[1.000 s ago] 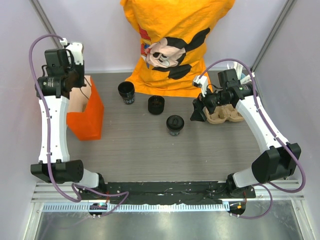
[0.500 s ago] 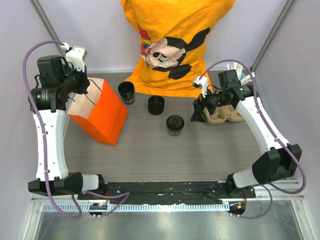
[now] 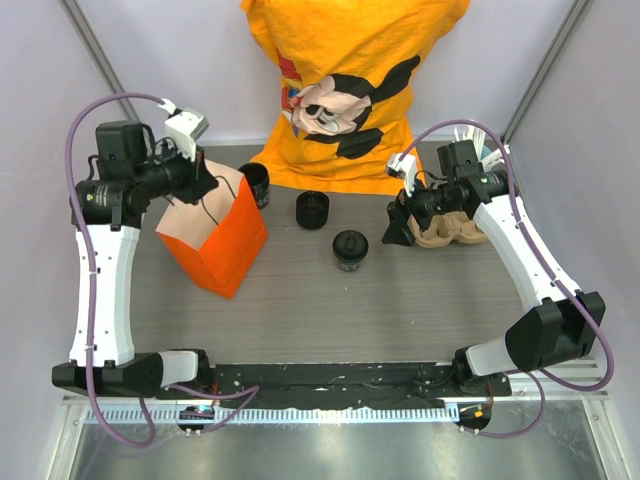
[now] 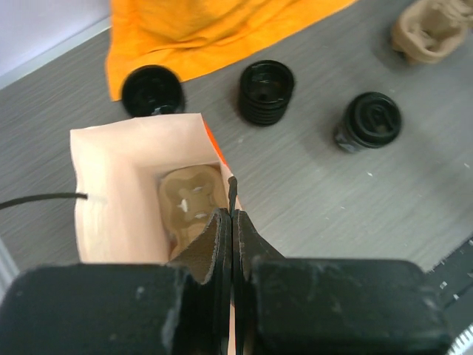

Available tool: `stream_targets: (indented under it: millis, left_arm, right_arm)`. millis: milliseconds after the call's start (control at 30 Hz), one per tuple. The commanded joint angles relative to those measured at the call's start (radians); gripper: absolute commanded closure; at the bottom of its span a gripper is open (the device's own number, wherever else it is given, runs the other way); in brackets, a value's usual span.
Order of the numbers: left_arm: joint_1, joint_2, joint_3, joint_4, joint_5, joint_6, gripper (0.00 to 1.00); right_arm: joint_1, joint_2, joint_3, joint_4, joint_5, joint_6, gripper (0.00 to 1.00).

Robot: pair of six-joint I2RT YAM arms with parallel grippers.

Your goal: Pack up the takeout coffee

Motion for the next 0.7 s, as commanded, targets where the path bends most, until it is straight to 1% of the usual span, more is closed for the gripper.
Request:
stream_targets:
  millis: [0, 233, 500, 667]
  left_arm:
    - [-0.053, -0.029, 0.006, -0.015, 0.091, 0.025, 0.99]
    - [-0.127, -0.026, -0.003, -0.036, 0.116, 0.035, 0.99]
    - [-0.167, -0.035, -0.012, -0.087, 0.239, 0.080, 0.99]
    - [-0.190, -0.034, -0.017, -0.119, 0.286, 0.115, 0.99]
  right_arm:
    - [-0.004, -0.039, -0.002, 0.011, -0.021, -0.014, 0.07]
    - [-0.006, -0.044, -0.008, 0.011, -0.017, -0.022, 0.07]
    - [-0.010, -0.039, -0.021, 0.015, -0.013, -0.036, 0.07]
    - [-0.014, -0.035, -0.025, 0.022, -0.008, -0.037, 0.06]
